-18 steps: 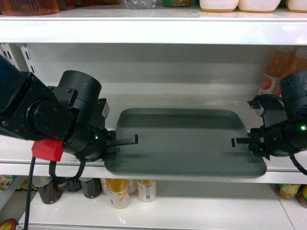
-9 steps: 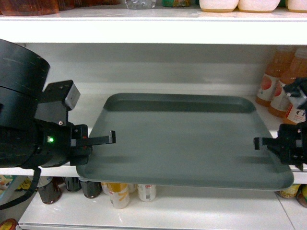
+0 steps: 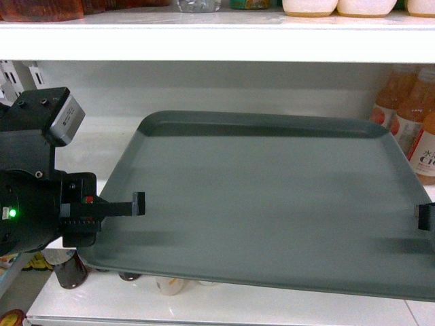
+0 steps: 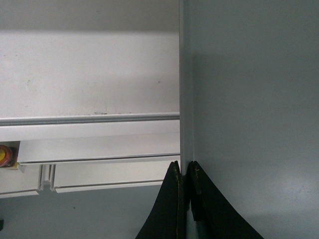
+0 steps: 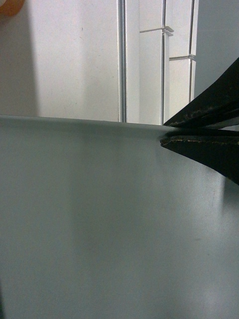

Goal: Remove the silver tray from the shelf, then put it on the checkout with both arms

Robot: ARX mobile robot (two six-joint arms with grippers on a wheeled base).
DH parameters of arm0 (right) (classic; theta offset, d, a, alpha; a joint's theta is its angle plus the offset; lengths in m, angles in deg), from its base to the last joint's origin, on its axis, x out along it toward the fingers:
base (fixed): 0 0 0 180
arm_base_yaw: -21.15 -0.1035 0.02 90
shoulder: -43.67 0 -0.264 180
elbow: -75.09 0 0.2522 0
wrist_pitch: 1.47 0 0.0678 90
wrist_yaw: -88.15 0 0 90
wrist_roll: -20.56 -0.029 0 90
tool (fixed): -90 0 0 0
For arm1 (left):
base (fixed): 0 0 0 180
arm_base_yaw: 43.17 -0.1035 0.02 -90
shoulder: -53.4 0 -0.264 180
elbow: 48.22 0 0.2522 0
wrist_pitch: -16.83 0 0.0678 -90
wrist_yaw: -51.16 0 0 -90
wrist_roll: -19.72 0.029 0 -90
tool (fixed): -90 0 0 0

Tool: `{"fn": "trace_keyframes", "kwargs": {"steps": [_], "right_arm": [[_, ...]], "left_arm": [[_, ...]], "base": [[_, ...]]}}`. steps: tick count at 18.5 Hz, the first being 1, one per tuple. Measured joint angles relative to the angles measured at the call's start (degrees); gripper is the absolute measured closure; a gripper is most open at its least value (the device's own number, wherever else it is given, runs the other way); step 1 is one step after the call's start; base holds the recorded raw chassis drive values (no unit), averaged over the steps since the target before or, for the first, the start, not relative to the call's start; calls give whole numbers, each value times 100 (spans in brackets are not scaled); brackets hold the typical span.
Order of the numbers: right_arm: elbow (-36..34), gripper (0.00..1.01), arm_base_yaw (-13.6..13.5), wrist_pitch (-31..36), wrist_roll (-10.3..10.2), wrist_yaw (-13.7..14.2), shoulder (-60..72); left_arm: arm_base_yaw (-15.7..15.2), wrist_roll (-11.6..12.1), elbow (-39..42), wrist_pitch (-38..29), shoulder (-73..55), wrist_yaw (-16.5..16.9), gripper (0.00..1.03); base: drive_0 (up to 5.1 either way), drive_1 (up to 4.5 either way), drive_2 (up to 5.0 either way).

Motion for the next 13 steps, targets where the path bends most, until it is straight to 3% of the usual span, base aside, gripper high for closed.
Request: {"fn": "trace_keyframes", "kwargs": {"steps": [11,13], "right_arm": [[0,97,0,4,-4,-2,13],[0,97,0,20,-4,-2,13]], "left_arm": [[0,0,0,-7,-20,-2,100],[0,4,0,-28,-20,-2,100]], "base": [[0,0,0],[11,-418,441]]}}
